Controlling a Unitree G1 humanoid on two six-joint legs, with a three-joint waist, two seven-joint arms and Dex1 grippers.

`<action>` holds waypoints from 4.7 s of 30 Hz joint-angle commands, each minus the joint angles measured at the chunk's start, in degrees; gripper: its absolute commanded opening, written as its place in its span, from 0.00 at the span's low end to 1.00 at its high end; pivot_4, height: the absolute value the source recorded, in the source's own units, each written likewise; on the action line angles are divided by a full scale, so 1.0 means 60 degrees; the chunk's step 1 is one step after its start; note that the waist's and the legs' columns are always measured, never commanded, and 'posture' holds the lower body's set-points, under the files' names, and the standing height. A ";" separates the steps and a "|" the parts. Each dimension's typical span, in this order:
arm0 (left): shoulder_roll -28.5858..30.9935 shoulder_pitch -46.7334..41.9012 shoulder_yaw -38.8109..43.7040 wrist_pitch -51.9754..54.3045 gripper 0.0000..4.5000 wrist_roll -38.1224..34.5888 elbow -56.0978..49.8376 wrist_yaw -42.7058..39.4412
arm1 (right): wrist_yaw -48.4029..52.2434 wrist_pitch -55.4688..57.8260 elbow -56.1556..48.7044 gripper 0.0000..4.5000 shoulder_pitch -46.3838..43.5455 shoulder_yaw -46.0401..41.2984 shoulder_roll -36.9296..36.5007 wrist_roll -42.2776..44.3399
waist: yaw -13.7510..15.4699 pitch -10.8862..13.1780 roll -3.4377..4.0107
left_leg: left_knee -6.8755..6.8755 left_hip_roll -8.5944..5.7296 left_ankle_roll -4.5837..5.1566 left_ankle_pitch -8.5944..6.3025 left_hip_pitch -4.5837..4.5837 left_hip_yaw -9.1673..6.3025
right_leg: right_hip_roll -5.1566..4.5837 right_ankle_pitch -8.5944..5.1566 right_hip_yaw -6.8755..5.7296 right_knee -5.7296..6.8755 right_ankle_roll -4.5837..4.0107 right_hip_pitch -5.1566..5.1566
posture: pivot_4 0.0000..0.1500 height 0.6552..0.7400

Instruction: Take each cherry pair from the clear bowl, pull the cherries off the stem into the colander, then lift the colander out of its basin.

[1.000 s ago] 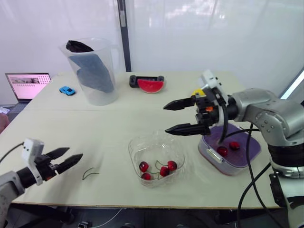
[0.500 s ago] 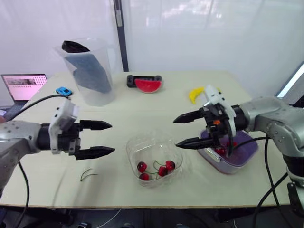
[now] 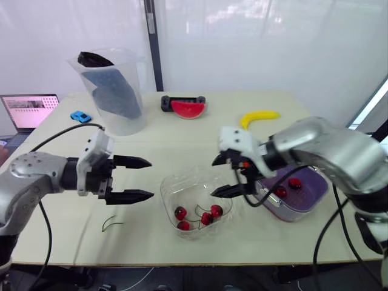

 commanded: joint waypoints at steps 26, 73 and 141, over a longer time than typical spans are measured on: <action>-0.0112 0.1261 0.0812 0.0018 1.00 -0.0184 -0.1467 0.1021 | -0.0757 0.0728 0.0508 0.83 -0.1269 0.5028 0.1262 -0.2260 | 0.0006 -0.0002 -0.0003 | 0.0003 -0.0008 -0.0010 0.0006 -0.0016 -0.0007 | -0.0007 0.0000 -0.0004 0.0023 0.0000 -0.0026 | 1.00 1.00; -0.1197 -0.0630 0.0308 0.0477 1.00 -0.0646 0.0087 0.1938 | 0.0311 -0.0078 0.0029 0.31 -0.0401 0.2025 0.0374 -0.2298 | 0.0006 -0.0004 -0.0006 | 0.0006 -0.0012 -0.0010 0.0006 -0.0016 -0.0008 | -0.0005 0.0000 -0.0006 0.0025 0.0000 -0.0022 | 1.00 1.00; -0.1394 -0.0386 -0.0144 0.0155 1.00 0.0364 -0.0067 0.1757 | -0.0880 0.0487 0.1487 0.24 -0.0635 0.4685 0.1391 -0.3327 | -0.0002 -0.0005 -0.0007 | 0.0004 -0.0012 -0.0018 0.0011 -0.0017 -0.0012 | -0.0004 0.0000 -0.0005 0.0029 -0.0001 -0.0030 | 1.00 1.00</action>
